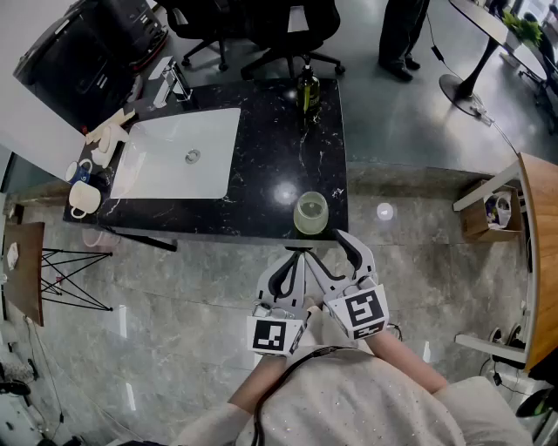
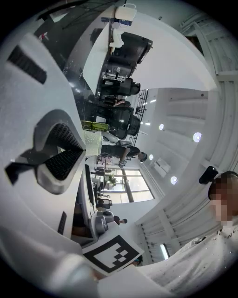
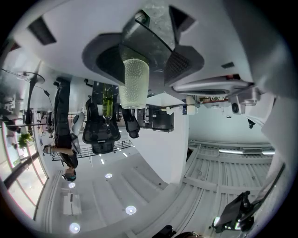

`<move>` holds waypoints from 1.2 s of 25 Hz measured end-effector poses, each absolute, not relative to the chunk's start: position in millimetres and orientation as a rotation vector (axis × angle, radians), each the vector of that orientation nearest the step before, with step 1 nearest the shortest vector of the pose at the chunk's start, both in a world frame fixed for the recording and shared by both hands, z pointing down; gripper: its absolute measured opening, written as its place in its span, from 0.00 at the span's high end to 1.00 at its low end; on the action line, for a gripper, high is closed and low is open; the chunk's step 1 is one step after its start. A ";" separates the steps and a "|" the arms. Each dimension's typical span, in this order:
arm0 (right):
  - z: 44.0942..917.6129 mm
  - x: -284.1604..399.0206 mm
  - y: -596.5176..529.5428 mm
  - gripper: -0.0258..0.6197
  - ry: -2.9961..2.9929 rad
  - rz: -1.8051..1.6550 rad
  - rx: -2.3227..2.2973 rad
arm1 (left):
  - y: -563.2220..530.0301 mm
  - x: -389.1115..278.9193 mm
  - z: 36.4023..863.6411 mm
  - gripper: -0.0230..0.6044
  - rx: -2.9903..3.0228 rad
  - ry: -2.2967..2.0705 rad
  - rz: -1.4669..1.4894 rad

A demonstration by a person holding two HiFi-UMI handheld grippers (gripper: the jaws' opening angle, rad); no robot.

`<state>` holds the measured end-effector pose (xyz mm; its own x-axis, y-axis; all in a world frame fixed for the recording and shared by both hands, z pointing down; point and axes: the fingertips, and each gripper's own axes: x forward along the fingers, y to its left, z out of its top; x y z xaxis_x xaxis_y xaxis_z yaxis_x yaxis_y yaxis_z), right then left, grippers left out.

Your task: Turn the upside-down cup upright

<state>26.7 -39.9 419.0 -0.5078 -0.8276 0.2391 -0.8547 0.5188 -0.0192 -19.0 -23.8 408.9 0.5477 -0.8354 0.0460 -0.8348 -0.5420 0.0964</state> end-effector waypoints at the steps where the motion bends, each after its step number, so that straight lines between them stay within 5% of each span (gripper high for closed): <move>1: 420.7 26.6 -45.3 0.58 -2.546 0.199 1.434 | -26.7 -18.3 408.1 0.95 2.662 -1.441 -0.017; 10: 425.9 19.4 -86.1 0.47 -2.508 0.193 1.372 | -47.3 -23.1 419.4 0.95 2.648 -1.469 -0.007; 30: 440.3 10.2 -108.8 0.46 -2.419 0.101 1.340 | -58.0 -34.2 437.2 0.95 2.608 -1.526 -0.029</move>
